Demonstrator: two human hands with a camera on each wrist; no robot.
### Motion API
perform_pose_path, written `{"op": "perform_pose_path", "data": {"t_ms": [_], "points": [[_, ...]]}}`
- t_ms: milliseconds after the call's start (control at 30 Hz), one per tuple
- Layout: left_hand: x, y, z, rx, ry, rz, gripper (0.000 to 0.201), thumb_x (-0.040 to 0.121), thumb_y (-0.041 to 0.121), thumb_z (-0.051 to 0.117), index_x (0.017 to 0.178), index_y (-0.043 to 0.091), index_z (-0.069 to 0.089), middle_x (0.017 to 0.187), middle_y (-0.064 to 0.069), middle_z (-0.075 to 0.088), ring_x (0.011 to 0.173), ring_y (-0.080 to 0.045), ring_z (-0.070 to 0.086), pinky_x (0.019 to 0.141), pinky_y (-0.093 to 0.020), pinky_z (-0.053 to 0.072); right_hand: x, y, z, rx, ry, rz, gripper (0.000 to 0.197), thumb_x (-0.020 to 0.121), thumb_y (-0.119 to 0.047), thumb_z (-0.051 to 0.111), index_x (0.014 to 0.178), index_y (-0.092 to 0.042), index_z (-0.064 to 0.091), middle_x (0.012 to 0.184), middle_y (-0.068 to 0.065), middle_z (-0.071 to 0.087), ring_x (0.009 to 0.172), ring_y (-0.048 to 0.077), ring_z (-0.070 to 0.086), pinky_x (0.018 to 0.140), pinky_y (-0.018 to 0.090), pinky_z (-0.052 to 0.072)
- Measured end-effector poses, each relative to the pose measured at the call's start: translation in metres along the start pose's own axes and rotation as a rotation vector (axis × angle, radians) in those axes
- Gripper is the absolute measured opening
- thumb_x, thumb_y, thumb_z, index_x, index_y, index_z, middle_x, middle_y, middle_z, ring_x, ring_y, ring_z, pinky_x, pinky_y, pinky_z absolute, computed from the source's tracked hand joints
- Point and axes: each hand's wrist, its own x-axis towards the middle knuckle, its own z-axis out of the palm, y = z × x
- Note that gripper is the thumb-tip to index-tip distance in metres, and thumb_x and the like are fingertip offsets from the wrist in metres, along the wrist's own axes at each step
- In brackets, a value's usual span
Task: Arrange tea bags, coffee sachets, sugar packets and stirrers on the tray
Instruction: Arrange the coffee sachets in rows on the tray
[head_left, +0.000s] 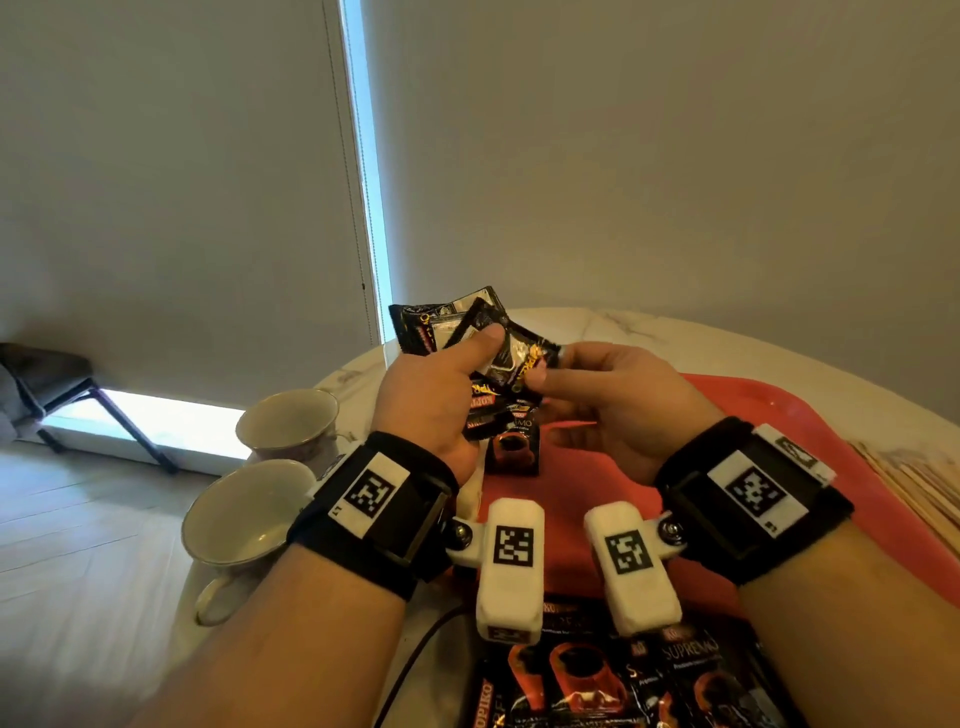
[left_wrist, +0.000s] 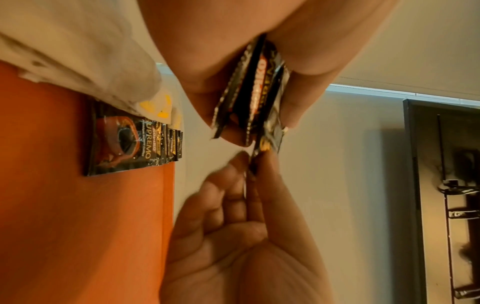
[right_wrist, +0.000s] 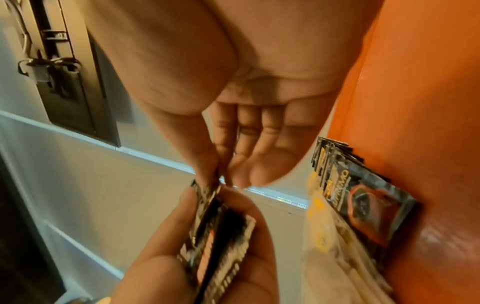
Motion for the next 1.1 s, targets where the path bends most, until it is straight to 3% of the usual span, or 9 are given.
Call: {"op": "perform_pose_path", "data": {"t_ms": [167,400,467,567,633,733,833,900,1100], "points": [[-0.002,0.002,0.003,0.007,-0.059,-0.042,0.064,0.068,0.02,0.08,0.128,0.0,0.069,0.117,-0.025,0.075,0.112,-0.047,0.071,0.096,-0.062,0.057,0.009,0.0,-0.011,0.122,0.113,-0.059,0.009,0.09,-0.006,0.071,0.096,-0.012,0.068,0.072,0.001,0.068,0.054,0.011,0.056,0.05,0.023,0.049],[-0.001,0.0,0.003,-0.012,-0.078,-0.11,0.064,0.071,0.023,0.083,0.13,0.002,0.068,0.123,-0.025,0.073,0.127,-0.05,0.061,0.11,-0.061,0.048,0.011,0.0,-0.019,0.106,0.175,-0.105,0.016,0.091,-0.006,0.07,0.088,-0.021,0.074,0.071,-0.006,0.065,0.058,0.008,0.048,0.053,0.024,0.046],[-0.002,0.002,0.003,-0.046,-0.076,-0.141,0.053,0.083,0.021,0.078,0.132,0.003,0.066,0.124,-0.024,0.073,0.118,-0.048,0.067,0.099,-0.054,0.057,0.01,-0.002,-0.022,0.081,0.192,-0.148,0.014,0.09,-0.008,0.071,0.09,-0.021,0.075,0.067,-0.009,0.064,0.058,0.007,0.045,0.056,0.025,0.045],[0.003,0.004,0.0,-0.082,-0.03,-0.151,0.033,0.097,0.018,0.064,0.127,0.004,0.067,0.105,-0.02,0.076,0.082,-0.036,0.074,0.072,-0.042,0.063,0.009,-0.006,-0.025,0.146,0.213,-0.191,0.012,0.094,-0.006,0.063,0.096,-0.014,0.072,0.063,0.001,0.06,0.057,0.013,0.052,0.055,0.028,0.05],[0.004,0.002,0.0,-0.056,0.004,-0.155,0.035,0.096,0.017,0.064,0.128,0.004,0.067,0.109,-0.021,0.077,0.089,-0.038,0.076,0.082,-0.05,0.064,0.007,-0.009,-0.025,0.223,0.19,-0.19,0.015,0.095,-0.01,0.056,0.094,-0.011,0.071,0.073,0.007,0.068,0.065,0.017,0.063,0.057,0.028,0.053],[0.005,-0.001,0.002,0.005,0.036,-0.165,0.034,0.094,0.02,0.068,0.125,0.007,0.068,0.107,-0.02,0.078,0.087,-0.037,0.078,0.079,-0.051,0.063,0.006,-0.011,-0.025,0.235,0.144,-0.193,0.017,0.093,-0.022,0.056,0.092,-0.01,0.069,0.086,0.009,0.071,0.073,0.017,0.067,0.055,0.026,0.051],[0.002,0.0,0.002,0.015,-0.004,-0.169,0.045,0.087,0.026,0.076,0.127,0.009,0.069,0.112,-0.019,0.077,0.094,-0.038,0.077,0.087,-0.055,0.061,0.007,-0.01,-0.024,0.094,0.112,-0.248,0.006,0.091,-0.006,0.065,0.09,-0.01,0.069,0.085,0.007,0.071,0.071,0.014,0.066,0.053,0.024,0.051],[0.001,0.0,0.002,0.026,-0.056,-0.147,0.057,0.078,0.027,0.084,0.129,0.008,0.069,0.118,-0.022,0.076,0.105,-0.043,0.075,0.098,-0.062,0.056,0.008,-0.009,-0.023,-0.01,0.115,-0.283,0.015,0.089,0.005,0.066,0.094,-0.009,0.07,0.087,0.009,0.071,0.072,0.013,0.066,0.054,0.025,0.051],[-0.004,0.0,0.001,0.176,-0.121,-0.089,0.036,0.081,0.005,0.077,0.116,-0.001,0.073,0.112,-0.029,0.075,0.102,-0.046,0.073,0.097,-0.061,0.055,0.01,-0.011,-0.026,0.05,0.171,-0.301,0.039,0.084,0.006,0.073,0.118,-0.014,0.067,0.087,0.006,0.073,0.078,0.018,0.07,0.055,0.026,0.051]]}}
